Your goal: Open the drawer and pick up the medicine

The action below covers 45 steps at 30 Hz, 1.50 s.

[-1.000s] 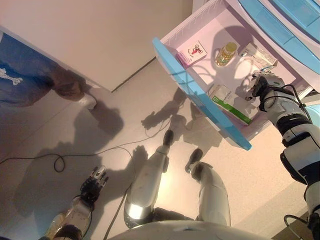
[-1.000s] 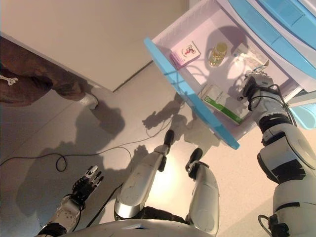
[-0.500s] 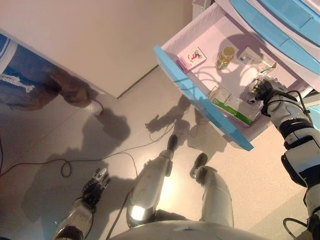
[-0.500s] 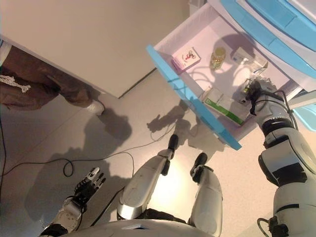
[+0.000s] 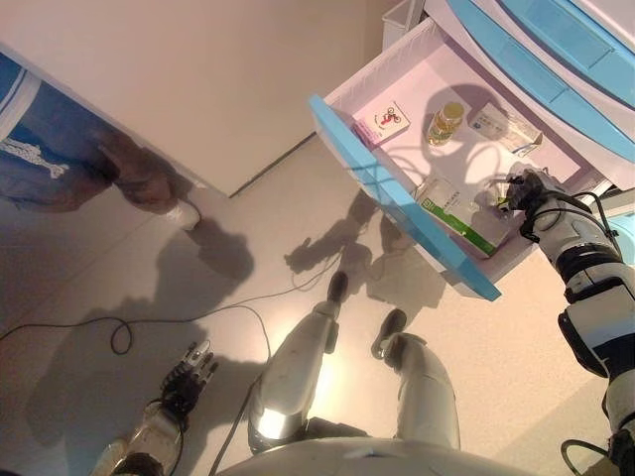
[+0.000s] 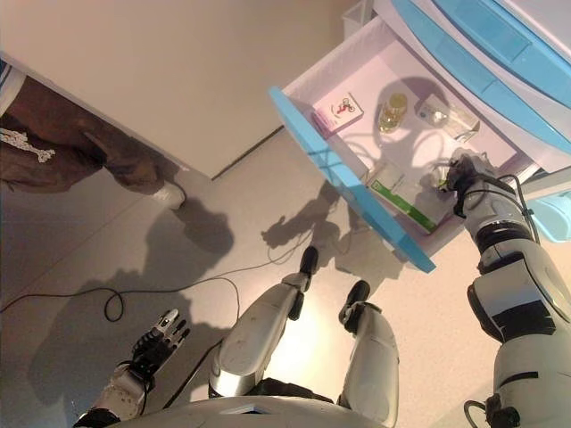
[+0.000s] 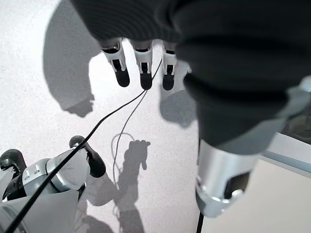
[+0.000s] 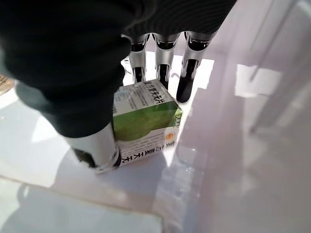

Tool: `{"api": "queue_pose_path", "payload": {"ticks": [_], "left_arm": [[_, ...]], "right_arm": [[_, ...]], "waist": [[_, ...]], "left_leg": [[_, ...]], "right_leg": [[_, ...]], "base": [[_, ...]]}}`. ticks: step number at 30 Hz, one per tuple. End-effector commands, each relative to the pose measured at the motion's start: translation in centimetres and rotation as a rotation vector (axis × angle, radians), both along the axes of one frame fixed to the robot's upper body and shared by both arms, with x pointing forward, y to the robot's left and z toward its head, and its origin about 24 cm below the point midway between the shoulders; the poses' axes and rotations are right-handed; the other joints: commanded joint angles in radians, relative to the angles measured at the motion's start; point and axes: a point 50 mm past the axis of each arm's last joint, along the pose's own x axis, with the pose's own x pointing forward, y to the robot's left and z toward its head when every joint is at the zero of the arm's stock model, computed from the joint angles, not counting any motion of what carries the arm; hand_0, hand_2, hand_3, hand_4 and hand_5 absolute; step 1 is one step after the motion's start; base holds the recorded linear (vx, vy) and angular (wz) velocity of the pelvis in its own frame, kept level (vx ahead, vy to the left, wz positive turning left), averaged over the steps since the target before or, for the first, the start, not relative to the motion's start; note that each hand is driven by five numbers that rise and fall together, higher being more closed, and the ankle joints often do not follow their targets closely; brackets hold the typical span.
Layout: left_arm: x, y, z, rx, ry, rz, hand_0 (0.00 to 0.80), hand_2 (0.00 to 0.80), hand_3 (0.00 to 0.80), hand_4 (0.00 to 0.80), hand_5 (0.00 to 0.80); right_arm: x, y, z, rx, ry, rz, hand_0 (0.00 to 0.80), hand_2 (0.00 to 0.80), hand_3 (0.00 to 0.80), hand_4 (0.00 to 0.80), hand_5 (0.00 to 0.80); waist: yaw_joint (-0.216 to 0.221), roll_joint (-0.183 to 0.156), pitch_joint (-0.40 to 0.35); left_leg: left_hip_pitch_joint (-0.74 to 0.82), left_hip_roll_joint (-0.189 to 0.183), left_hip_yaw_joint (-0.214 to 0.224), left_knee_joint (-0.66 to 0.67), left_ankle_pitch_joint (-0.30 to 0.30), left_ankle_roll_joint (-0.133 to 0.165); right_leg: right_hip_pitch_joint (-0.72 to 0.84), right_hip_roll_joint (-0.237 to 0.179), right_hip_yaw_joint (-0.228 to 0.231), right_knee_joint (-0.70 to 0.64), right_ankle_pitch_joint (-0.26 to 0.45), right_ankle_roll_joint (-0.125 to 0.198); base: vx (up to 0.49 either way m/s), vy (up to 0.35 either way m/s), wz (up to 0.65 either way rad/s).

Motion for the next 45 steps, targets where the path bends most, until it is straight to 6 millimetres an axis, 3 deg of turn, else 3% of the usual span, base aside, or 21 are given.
{"api": "queue_pose_path", "payload": {"ticks": [1,20,26,32,36,45], "left_arm": [[-1.6,1.6,-0.1,0.053,0.032,0.028,0.0,0.0,0.0,0.0,0.0],[-1.5,1.6,-0.1,0.055,0.035,0.029,0.0,0.0,0.0,0.0,0.0],[-1.9,2.0,-0.1,0.056,0.033,0.047,0.0,0.0,0.0,0.0,0.0],[-2.2,2.3,0.0,0.053,0.024,0.084,0.0,0.0,0.0,0.0,0.0],[-2.6,2.6,0.0,0.052,0.022,0.113,0.0,0.0,0.0,0.0,0.0],[-3.3,2.8,-0.2,0.053,0.022,0.136,0.0,0.0,0.0,0.0,0.0]], "right_arm": [[-2.4,-2.9,-1.7,-0.04,0.075,-0.096,0.8,0.8,0.8,0.8,0.8],[-1.3,-1.5,-1.0,-0.049,0.037,0.014,0.8,0.8,0.8,0.8,0.8],[0.3,1.4,1.0,-0.082,-0.081,0.214,0.8,0.8,0.8,0.8,0.8],[1.3,6.0,4.5,-0.141,-0.206,0.449,0.8,0.8,0.8,0.8,0.8],[1.0,9.0,6.9,-0.169,-0.291,0.594,0.8,0.8,0.8,0.8,0.8],[-0.8,13.1,10.4,-0.178,-0.427,0.825,0.8,0.8,0.8,0.8,0.8]], "waist": [[-0.03,-0.017,0.037],[-0.034,-0.023,0.037],[-0.046,-0.04,0.037],[-0.068,-0.064,0.037],[-0.084,-0.083,0.037],[-0.097,-0.111,0.025]], "left_leg": [[-0.032,0.02,0.006,0.185,-0.223,-0.003],[-0.03,0.02,0.008,0.192,-0.228,-0.002],[-0.025,0.025,0.01,0.19,-0.231,-0.004],[-0.019,0.031,0.017,0.185,-0.233,-0.007],[-0.01,0.036,0.023,0.179,-0.236,-0.009],[0.019,0.04,0.032,0.155,-0.234,-0.012]], "right_leg": [[0.005,-0.039,0.067,-0.151,0.157,0.099],[0.006,-0.038,0.071,-0.148,0.158,0.101],[0.011,-0.033,0.078,-0.154,0.161,0.105],[0.013,-0.025,0.089,-0.159,0.161,0.108],[0.02,-0.019,0.096,-0.165,0.159,0.112],[0.05,-0.013,0.101,-0.191,0.158,0.119]], "base": [[0.0,0.0,0.0],[0.0,0.001,0.01],[0.003,-0.004,-0.02],[-0.002,-0.004,-0.07],[-0.006,-0.005,-0.05],[0.007,-0.013,-0.07]]}}
